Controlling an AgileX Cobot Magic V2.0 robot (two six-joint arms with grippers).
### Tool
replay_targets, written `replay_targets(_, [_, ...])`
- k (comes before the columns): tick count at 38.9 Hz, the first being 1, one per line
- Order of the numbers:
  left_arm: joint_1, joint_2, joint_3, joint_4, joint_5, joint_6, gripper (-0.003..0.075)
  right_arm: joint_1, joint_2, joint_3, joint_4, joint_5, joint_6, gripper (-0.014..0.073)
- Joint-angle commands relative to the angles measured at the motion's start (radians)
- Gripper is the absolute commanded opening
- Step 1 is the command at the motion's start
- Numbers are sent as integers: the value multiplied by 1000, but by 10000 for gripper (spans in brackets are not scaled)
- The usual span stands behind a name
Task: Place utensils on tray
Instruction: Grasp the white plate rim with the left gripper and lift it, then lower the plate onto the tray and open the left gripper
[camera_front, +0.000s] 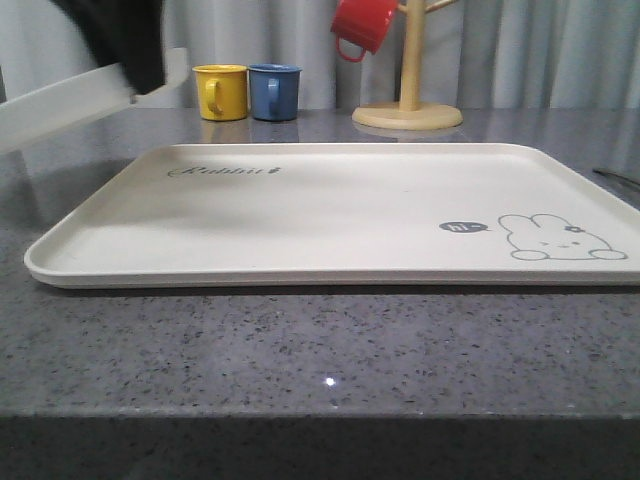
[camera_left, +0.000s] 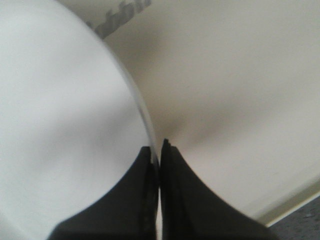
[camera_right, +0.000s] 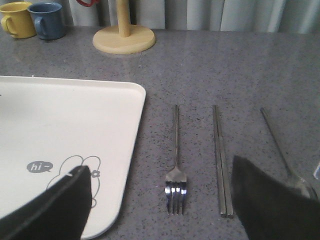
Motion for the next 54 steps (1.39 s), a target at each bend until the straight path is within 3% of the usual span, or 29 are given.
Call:
replay_targets(1, [-76, 21, -100, -17, 19, -4, -18, 1, 14, -37, 0, -74, -7, 591])
replay_targets(16, [-217, 213, -214, -15, 19, -4, -18, 1, 14, -37, 0, -73, -7, 591])
replay_targets(27, [-221, 229, -206, -102, 20, -4, -18, 1, 14, -37, 0, -73, -7, 591])
replay_targets(45, [-221, 229, -141, -112, 20, -4, -14, 1, 14, -37, 0, -73, -7, 591])
replay_targets(48, [-221, 229, -141, -112, 20, -4, 26, 1, 14, -37, 0, -73, -7, 591])
replay_targets(54, [-221, 229, -141, -112, 20, -4, 237, 1, 14, -37, 0, -73, -7, 591])
